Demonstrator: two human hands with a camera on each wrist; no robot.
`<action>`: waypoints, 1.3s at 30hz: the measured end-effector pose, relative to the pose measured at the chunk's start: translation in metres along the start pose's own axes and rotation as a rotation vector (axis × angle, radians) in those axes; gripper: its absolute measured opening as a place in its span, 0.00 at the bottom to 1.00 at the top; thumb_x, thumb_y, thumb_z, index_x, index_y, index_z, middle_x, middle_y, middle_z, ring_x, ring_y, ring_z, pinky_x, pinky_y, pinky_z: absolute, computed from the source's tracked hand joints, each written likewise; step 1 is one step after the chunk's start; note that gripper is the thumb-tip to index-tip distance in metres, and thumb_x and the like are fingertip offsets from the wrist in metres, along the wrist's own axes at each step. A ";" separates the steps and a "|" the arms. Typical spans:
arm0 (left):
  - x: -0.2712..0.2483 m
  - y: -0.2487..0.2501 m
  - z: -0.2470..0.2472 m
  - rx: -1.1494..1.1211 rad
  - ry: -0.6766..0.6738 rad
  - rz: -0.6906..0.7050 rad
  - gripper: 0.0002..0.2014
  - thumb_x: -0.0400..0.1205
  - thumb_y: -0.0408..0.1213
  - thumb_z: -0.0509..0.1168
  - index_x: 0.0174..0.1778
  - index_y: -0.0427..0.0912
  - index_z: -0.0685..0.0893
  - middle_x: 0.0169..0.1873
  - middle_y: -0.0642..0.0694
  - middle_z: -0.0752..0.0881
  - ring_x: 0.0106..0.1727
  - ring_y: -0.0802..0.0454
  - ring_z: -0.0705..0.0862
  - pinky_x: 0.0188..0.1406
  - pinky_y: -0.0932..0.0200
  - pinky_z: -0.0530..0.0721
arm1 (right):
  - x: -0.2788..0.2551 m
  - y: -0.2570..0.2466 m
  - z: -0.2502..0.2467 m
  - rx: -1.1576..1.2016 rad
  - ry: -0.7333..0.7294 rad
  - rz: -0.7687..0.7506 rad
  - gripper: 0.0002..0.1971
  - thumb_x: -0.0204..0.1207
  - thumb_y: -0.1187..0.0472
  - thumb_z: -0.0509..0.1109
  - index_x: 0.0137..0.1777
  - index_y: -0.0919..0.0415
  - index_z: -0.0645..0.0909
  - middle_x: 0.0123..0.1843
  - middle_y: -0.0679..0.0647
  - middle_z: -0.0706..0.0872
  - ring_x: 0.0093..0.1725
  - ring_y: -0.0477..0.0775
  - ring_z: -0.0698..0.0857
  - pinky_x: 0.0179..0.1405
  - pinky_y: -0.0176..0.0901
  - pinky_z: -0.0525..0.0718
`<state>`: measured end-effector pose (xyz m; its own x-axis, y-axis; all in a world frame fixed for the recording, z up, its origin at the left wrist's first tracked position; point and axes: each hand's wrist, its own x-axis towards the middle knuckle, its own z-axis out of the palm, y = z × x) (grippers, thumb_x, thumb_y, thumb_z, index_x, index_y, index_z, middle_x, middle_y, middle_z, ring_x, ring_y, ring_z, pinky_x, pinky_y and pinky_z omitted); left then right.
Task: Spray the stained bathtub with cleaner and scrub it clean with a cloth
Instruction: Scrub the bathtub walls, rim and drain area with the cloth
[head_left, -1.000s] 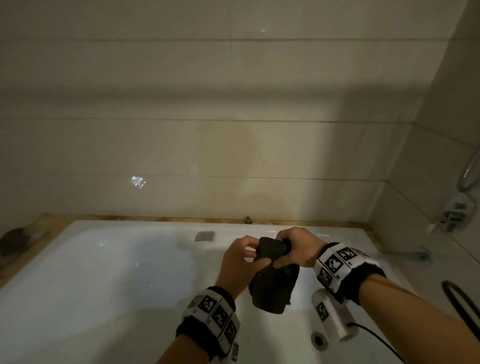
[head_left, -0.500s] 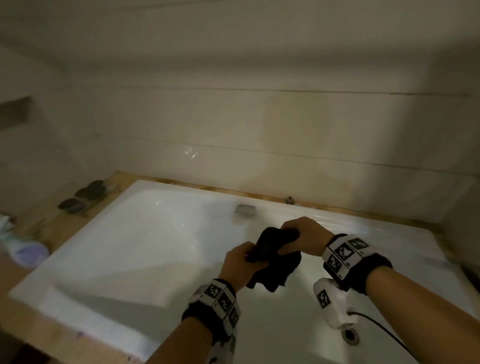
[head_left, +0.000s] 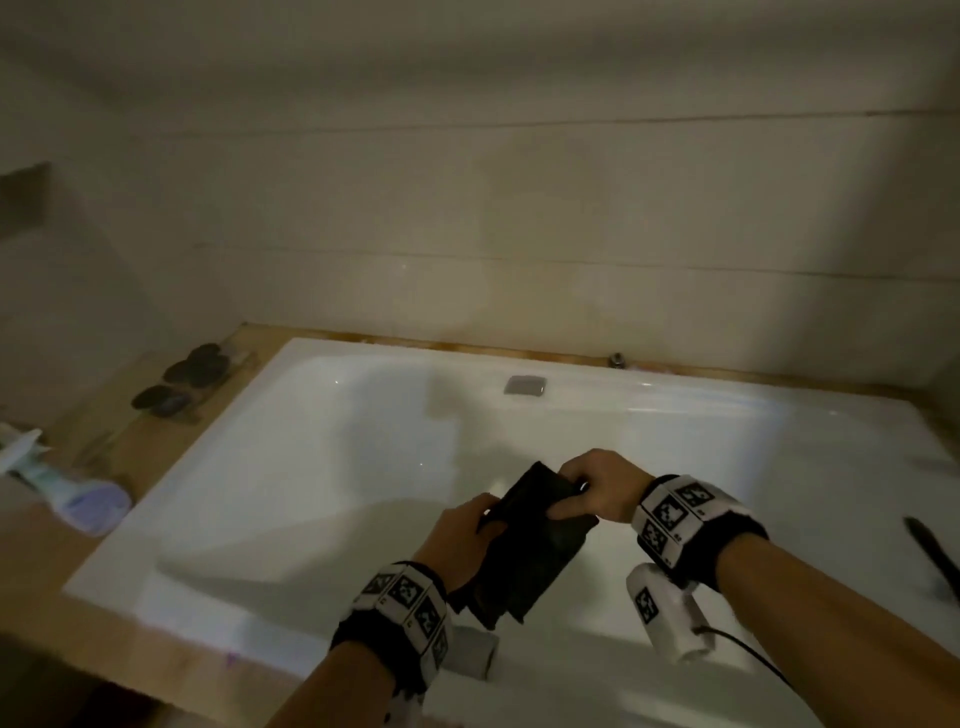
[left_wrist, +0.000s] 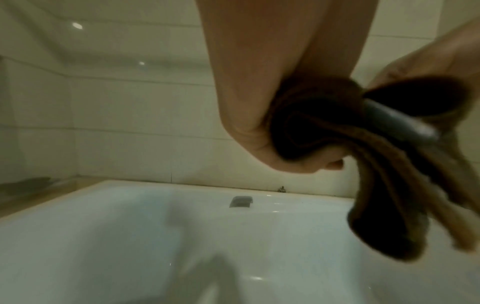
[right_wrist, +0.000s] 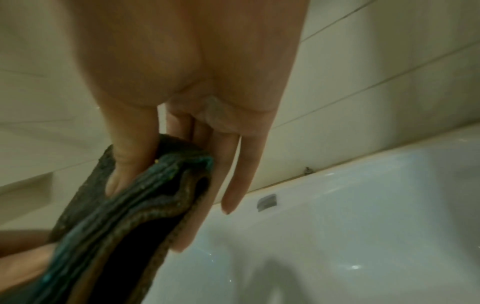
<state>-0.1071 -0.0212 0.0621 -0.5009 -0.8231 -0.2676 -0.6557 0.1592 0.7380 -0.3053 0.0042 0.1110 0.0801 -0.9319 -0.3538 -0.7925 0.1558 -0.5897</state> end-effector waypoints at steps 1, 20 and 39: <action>-0.003 -0.009 -0.004 -0.002 -0.026 -0.020 0.13 0.86 0.41 0.58 0.64 0.42 0.78 0.55 0.44 0.84 0.48 0.54 0.81 0.37 0.76 0.75 | 0.000 -0.004 0.009 0.020 0.013 0.037 0.15 0.72 0.54 0.75 0.53 0.65 0.85 0.45 0.52 0.82 0.48 0.51 0.78 0.47 0.37 0.74; 0.000 -0.001 0.060 -0.101 -0.424 0.155 0.13 0.72 0.33 0.76 0.39 0.54 0.79 0.42 0.43 0.85 0.46 0.46 0.84 0.47 0.57 0.82 | -0.123 0.037 0.056 0.220 0.282 0.602 0.13 0.68 0.55 0.78 0.47 0.64 0.83 0.42 0.54 0.80 0.46 0.54 0.79 0.46 0.40 0.75; -0.013 -0.063 0.209 -0.269 -0.266 -0.193 0.39 0.70 0.30 0.77 0.76 0.46 0.66 0.66 0.40 0.78 0.66 0.42 0.78 0.66 0.53 0.78 | -0.128 0.179 0.174 0.586 0.169 0.680 0.18 0.74 0.69 0.71 0.64 0.72 0.76 0.52 0.62 0.79 0.48 0.63 0.83 0.42 0.50 0.89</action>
<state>-0.1775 0.0931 -0.1103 -0.5351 -0.6490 -0.5409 -0.5983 -0.1609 0.7850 -0.3524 0.2082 -0.0752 -0.4180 -0.6067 -0.6762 -0.1988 0.7874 -0.5835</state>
